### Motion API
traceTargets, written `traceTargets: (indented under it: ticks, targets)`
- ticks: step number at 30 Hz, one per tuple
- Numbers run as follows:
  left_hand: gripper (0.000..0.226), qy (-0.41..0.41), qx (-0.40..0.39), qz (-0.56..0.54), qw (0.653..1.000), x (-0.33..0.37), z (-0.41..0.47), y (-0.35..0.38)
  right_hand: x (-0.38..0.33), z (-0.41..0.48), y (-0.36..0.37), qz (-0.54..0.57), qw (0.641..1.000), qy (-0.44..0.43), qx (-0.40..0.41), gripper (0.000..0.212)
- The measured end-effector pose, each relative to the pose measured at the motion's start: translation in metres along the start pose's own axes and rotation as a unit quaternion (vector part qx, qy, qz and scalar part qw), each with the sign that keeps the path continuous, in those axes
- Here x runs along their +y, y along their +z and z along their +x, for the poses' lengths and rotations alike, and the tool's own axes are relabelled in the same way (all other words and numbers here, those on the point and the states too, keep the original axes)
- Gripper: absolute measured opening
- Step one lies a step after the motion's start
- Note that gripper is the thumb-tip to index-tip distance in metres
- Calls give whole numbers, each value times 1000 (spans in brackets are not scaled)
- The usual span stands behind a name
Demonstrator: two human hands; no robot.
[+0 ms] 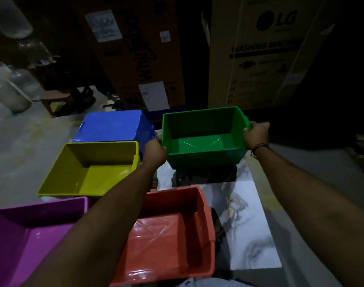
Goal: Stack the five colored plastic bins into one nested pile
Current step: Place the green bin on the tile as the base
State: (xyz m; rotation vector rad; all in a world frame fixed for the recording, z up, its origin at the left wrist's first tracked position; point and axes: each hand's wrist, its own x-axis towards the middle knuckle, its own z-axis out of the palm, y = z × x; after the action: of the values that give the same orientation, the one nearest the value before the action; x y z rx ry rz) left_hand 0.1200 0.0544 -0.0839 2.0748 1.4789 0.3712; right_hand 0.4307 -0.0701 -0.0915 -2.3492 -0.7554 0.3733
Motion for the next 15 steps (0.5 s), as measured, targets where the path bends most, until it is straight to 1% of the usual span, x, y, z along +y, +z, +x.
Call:
traceTargets:
  ticks: [2, 4, 6, 8, 9, 11, 15]
  targets:
    - [37, 10, -11, -17, 1000, 7, 3, 4, -1, 14, -2, -31, 999, 8, -36, 39]
    - [41, 20, -27, -26, 999, 10, 4, 9, -2, 22, -1, -45, 996, 15, -75, 46]
    - [41, 40, -46, -27, 998, 13, 5, 13, -2, 22, 1, -54, 993, 11, -104, 65]
    - [41, 59, -58, -32, 996, 12, 8, 18, 1, 19, 6, -97, 986, -13, -137, 88]
    - [42, 60, -65, -38, 995, 11, 10, 19, 3, 16, 8, -120, 981, -26, -153, 97]
    - [44, 56, -70, -47, 995, 9, 15, 20, 7, 11, 12, -135, 976, -40, -169, 103]
    - [37, 91, -47, -2, 995, 7, 28, 21, 13, 11, 15, -143, 971, -60, -184, 112]
